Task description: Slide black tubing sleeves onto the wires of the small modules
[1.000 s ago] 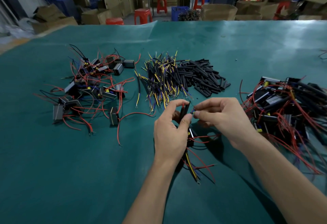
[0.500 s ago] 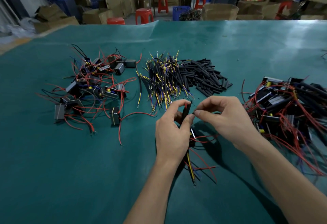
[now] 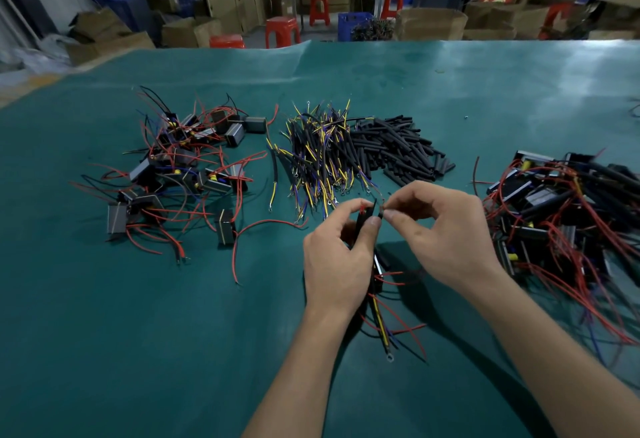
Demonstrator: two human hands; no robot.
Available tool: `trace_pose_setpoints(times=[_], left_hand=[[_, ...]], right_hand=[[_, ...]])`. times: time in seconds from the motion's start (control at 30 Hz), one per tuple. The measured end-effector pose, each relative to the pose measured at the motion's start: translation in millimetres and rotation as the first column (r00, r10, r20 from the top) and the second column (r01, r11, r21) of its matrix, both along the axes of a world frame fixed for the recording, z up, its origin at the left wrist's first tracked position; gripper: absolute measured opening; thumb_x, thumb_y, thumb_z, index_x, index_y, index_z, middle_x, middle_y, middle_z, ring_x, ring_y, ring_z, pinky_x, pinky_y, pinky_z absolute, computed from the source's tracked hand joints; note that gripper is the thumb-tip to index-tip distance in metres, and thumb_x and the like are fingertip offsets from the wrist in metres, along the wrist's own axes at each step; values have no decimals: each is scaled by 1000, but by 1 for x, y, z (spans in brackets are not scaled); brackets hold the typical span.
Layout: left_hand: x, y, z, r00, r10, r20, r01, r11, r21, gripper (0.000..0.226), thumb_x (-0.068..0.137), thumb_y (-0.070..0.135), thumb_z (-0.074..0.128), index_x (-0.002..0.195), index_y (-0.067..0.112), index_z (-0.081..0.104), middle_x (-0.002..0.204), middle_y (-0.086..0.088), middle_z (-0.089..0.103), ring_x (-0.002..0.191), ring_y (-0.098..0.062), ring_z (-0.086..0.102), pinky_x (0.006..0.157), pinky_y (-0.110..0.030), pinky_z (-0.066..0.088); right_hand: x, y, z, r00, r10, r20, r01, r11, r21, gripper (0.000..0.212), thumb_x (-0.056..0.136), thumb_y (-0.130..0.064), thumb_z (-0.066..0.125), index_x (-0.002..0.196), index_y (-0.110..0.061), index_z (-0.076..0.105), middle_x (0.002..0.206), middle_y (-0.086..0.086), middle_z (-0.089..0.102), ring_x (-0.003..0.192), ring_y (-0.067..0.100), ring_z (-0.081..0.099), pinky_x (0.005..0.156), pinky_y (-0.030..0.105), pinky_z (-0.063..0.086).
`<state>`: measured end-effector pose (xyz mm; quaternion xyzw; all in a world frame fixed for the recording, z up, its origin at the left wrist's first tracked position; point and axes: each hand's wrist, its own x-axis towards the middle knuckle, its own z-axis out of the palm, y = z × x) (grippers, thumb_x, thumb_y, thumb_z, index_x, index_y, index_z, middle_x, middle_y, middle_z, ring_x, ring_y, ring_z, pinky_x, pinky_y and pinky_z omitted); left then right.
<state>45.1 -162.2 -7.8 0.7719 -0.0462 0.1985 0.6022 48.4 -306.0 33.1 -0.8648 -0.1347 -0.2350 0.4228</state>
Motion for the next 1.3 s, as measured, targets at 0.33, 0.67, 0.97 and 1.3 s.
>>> trace_pose_setpoints(times=[0.33,0.67,0.97,1.3], left_hand=[[1,1,-2,1000,-7,5,7,1000,23,21,87,29,67,108,31,72,62,22,59,45,-4,45,54,-24,45],[-2,1,3,1000,12,-9,-12,1000,-26,16,88,25,73,104,27,75,69,2,67,56,-14,52,62,-31,50],[-1,1,4,999,-44,-13,43,996,-77,16,86,19,76,102,24,75,67,14,64,62,-8,56,65,-31,52],[2,1,3,999,-30,-45,25,994,-107,16,89,12,73,96,27,73,59,19,58,56,-1,49,61,-28,50]], right_hand=[[0,3,-5,931,-26,365,171,912,-373,5,88,-2,74,85,-6,72,86,2,69,85,28,49,78,24,36],[1,-2,-7,915,-113,387,239,925,-295,2,87,-16,75,88,-15,73,88,-7,73,107,31,52,88,46,47],[0,7,-11,941,-104,321,174,965,-196,5,85,-11,78,86,-13,73,80,-8,69,96,27,53,82,45,49],[-3,8,-3,985,-103,139,112,992,-60,16,80,-10,84,87,-23,77,84,-23,61,91,13,61,83,14,45]])
